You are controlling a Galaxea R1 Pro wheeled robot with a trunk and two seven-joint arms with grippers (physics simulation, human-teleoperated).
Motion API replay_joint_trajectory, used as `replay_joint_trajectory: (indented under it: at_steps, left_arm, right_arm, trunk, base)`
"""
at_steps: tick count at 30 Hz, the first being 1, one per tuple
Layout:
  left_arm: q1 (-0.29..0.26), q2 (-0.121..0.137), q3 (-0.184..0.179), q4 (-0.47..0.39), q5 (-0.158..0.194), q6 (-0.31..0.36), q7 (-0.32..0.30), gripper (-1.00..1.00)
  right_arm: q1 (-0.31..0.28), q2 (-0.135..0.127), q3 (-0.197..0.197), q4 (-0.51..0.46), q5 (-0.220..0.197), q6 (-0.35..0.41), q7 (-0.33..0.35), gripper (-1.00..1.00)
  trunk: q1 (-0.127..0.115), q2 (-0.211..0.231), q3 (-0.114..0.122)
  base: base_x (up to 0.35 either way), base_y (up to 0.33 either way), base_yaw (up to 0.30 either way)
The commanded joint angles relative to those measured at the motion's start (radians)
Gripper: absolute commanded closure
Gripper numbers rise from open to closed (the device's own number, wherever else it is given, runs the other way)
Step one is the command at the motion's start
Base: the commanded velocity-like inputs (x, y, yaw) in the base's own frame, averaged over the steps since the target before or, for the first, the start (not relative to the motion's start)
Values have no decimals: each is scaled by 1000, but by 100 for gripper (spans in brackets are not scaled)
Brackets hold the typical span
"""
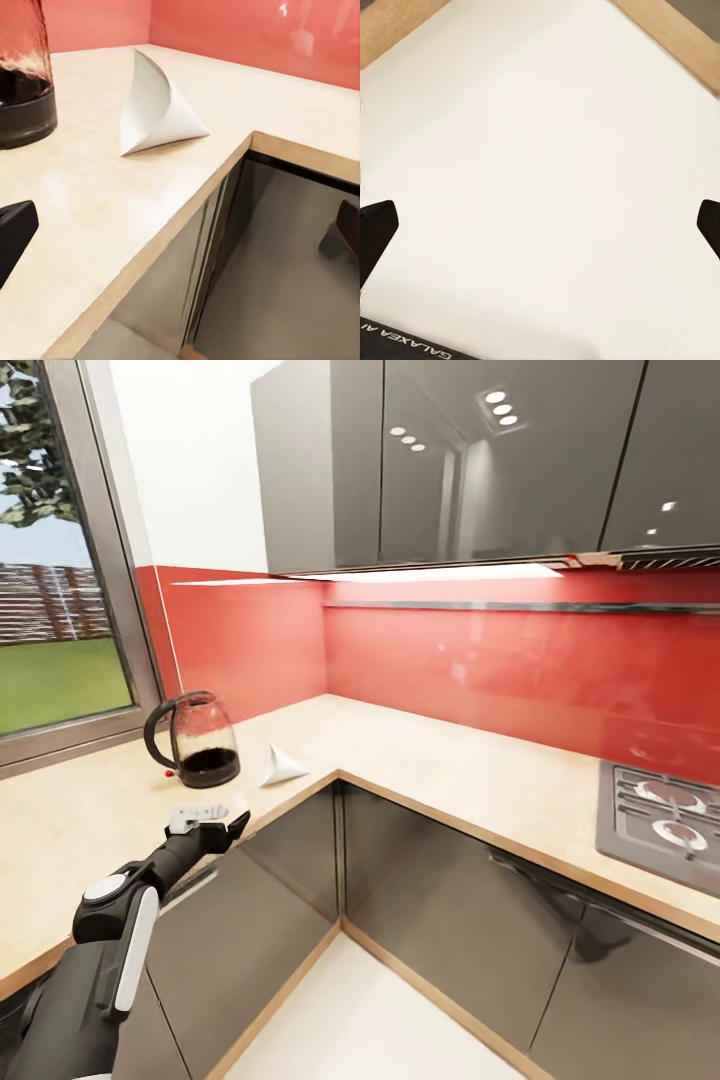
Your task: Set up a coffee station on the kitchen countertop: keep the coffee maker on the countertop, move the bottle of coffee from the kitchen shelf to the counter next to the coffee maker, place a paper coffee filter on top of the coffee maker, put the saucer next to the coffee maker with the coffee cup on the saucer, and place the electric kettle next to the coffee maker.
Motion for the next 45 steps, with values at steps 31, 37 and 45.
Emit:
replay_joint_trajectory:
  at_steps: [31,37,45]
  left_arm:
    - [-1,8,2,-2,1,6,-5,-100]
    - [-1,8,1,-2,1,6,-5,-100]
    - [-1,8,2,-2,1,6,-5,-100]
  right_arm:
    - [-1,-1,2,0,9,-4,-1,-100]
    - [-1,-1,2,0,9,-4,-1,-100]
    - [-1,-1,2,0,9,-4,-1,-100]
  trunk:
    - [0,-1,-1]
    - [0,-1,-1]
    - [0,-1,-1]
  base:
    - [48,27,-69]
    - [0,0,-131]
    - [83,0,-65]
